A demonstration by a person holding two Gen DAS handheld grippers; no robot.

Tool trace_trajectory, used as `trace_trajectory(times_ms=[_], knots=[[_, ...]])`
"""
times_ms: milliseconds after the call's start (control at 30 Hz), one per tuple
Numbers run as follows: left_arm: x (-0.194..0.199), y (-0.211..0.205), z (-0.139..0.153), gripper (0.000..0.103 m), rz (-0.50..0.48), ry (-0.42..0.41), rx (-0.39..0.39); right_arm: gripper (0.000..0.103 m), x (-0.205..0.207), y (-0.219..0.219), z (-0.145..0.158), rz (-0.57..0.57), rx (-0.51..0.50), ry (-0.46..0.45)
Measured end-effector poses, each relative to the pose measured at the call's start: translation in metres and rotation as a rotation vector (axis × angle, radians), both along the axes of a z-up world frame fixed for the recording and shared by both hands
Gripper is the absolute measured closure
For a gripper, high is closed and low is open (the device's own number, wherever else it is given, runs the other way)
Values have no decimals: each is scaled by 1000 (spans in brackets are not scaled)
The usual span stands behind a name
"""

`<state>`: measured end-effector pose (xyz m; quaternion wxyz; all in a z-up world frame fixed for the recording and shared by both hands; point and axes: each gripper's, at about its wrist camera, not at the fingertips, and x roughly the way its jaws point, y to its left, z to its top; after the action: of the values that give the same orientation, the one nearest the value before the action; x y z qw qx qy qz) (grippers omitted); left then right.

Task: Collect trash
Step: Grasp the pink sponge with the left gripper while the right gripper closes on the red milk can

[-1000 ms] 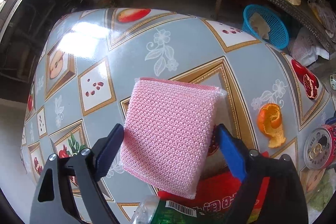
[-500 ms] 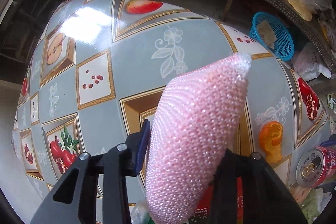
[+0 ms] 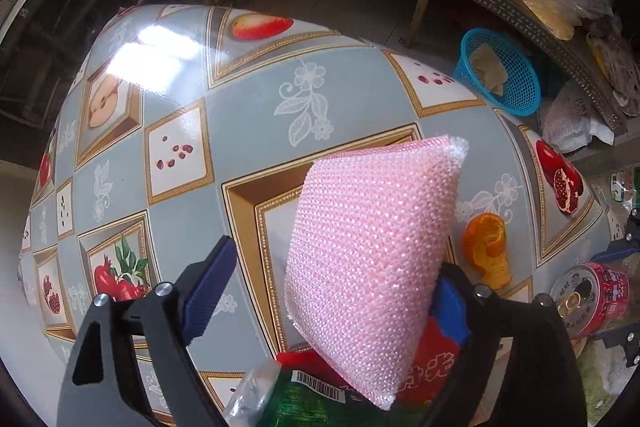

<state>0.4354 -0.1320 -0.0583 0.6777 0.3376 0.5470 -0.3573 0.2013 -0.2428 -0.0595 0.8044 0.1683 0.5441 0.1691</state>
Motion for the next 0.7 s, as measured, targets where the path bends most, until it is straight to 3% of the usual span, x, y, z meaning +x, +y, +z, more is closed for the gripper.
trace_trajectory(times_ms=[100, 200, 333, 500, 700], knots=[[1, 9, 15, 6, -16, -3, -52, 41, -1, 1, 0, 0, -3, -5], [-1, 7, 22, 6, -54, -24, -60, 41, -2, -1, -1, 0, 4, -5], [2, -2, 14, 6, -51, -39, -46, 41, -1, -5, -1, -1, 21, 2], [9, -10, 10, 6, -19, 12, -81, 41, -1, -6, -1, 0, 23, 3], [6, -17, -2, 6, -14, 6, -16, 41, -1, -5, -1, 4, 22, 1]])
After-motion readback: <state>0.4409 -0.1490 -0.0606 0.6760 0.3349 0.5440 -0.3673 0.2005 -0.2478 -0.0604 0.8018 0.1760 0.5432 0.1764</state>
